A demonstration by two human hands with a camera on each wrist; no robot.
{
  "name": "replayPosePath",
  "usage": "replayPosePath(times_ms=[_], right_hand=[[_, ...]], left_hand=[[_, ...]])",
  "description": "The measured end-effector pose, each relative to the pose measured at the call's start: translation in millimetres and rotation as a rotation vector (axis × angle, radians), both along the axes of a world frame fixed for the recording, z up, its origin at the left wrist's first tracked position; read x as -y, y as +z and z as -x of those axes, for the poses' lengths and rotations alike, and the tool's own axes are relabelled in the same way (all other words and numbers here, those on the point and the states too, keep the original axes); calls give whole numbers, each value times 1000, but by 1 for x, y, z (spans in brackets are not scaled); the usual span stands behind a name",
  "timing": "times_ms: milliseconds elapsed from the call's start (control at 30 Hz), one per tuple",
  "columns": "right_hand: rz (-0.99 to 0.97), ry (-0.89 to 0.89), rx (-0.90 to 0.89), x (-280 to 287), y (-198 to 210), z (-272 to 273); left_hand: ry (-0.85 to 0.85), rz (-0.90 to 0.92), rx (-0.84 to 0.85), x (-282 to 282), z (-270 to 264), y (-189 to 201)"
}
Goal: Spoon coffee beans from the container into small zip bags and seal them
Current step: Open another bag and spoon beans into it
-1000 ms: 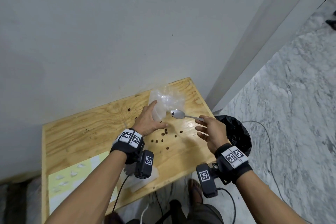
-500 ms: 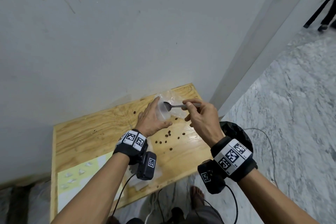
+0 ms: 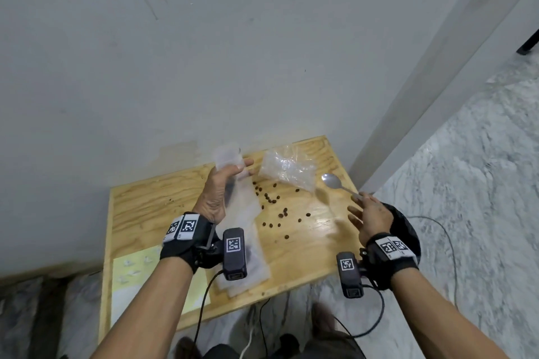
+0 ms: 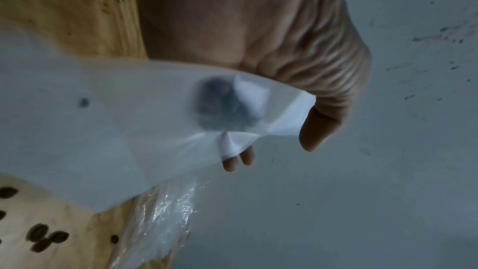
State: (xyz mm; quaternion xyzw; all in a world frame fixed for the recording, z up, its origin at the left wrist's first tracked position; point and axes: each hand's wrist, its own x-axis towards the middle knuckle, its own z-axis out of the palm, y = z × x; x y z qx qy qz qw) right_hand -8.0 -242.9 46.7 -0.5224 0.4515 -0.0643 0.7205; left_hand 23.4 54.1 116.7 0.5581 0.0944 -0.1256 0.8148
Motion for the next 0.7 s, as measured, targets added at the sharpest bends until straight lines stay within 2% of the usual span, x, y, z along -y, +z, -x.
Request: replayPosePath(times_ms=[133, 267, 433, 500, 600, 633, 700], right_hand=[[-43, -15, -82, -4, -39, 5], [34, 96, -219, -6, -54, 8], [456, 486, -464, 8, -76, 7], [550, 596, -473, 5, -67, 8], [801, 826, -541, -2, -40, 8], [859, 851, -529, -3, -34, 7], [932, 839, -388, -14, -14, 3]], left_hand=[[-70, 89, -29, -5, 15, 3], [-158, 129, -48, -11, 24, 4], [-97, 175, -98, -18, 30, 1], [-74, 191, -112, -21, 31, 0], [-87, 180, -123, -22, 33, 1], [-99, 175, -127, -23, 33, 1], [-129, 157, -136, -24, 33, 3]])
